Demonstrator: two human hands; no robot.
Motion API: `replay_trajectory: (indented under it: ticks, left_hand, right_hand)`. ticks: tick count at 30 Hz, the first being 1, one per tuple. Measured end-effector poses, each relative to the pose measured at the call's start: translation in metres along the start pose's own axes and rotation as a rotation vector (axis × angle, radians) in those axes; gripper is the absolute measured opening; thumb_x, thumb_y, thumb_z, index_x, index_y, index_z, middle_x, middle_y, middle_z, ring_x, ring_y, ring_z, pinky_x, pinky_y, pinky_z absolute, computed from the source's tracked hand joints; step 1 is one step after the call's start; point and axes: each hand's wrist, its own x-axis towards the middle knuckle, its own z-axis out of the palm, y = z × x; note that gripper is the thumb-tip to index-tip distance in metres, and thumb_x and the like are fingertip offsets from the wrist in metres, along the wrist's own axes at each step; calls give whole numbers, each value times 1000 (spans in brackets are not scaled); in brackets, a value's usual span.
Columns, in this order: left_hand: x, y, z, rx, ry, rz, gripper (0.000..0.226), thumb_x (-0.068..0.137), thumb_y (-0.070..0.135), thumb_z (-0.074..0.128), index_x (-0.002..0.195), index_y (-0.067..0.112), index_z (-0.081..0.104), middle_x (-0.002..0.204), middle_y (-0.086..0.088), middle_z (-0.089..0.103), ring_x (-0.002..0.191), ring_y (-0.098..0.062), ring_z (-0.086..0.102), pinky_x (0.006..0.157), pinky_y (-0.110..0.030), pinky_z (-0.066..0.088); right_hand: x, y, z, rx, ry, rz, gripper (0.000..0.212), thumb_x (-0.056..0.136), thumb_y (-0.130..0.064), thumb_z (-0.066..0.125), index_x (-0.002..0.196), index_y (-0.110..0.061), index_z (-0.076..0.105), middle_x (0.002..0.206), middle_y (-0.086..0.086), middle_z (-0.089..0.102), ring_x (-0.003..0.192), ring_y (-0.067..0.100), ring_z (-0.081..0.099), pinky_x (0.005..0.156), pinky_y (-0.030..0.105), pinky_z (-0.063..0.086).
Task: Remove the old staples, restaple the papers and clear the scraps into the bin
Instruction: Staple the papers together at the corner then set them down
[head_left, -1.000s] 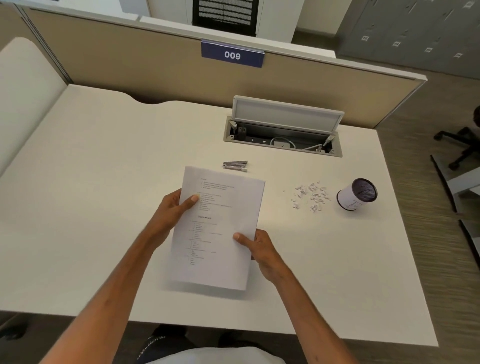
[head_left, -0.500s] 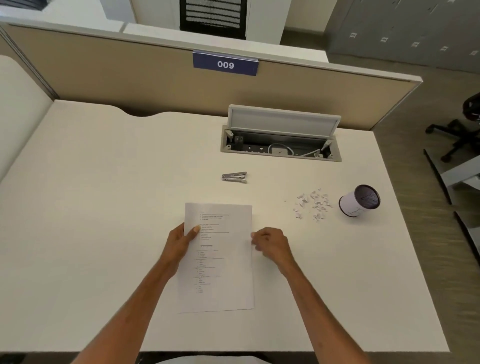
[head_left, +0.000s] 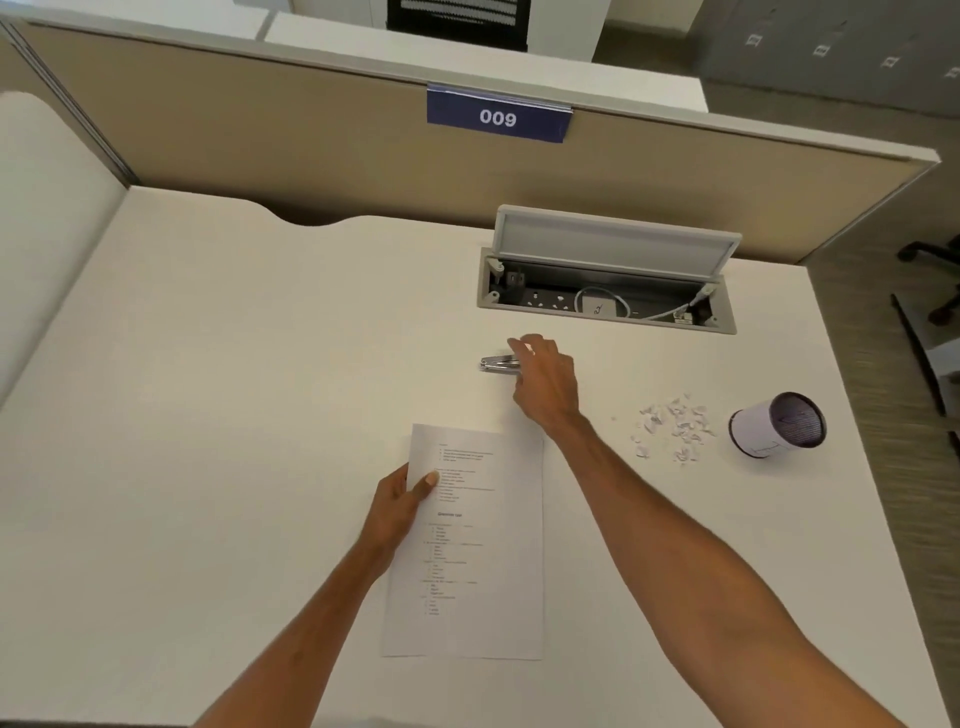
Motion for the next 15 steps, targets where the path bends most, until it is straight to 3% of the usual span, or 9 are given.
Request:
replay_trajectory:
  ticks: [2,6,9,12,15]
  left_hand:
    - [0,0,0,-10,-5,-6,25,110,27,68,128,12,76,115,-10,86,102,-35,84,87,-50,69]
    - [2,0,-2,-16,-11,-21,26,109,29,69,128,13,76,116,-9,86,103,-33,84,89,-51,69]
    - [3,-1,-3,-23,-12,-28,25,109,28,70,128,12,76,116,-9,86,104,-34,84,90,-52,69]
    - [3,1,-2,-24,-20,-35,24,109,27,69,127,13,76,115,-8,86,103,-33,84,85,-47,70]
    - [1,5,-2,-23,-23,-37,24,109,27,70,127,12,76,114,-8,86,101,-32,85,81,-42,70]
  right_hand:
    - [7,0,4,-49,-25,-28,61,82,1,75,139,-17,66,137,6,62,126,30,57,100,47,45]
    - [10,1,7,-147,4,-48,37,80,1,77,113,-16,74,111,5,66,102,29,61,75,41,43]
    - [10,3,4,-168,-14,-25,26,86,-6,74,110,-18,72,110,3,64,103,27,60,76,41,44]
    - [10,0,-1,-28,-103,125,25,87,-16,72,112,-18,73,111,4,65,105,27,60,82,41,47]
    - [11,-3,-8,285,-228,389,23,84,-22,76,105,-15,77,100,5,71,93,27,65,77,36,52]
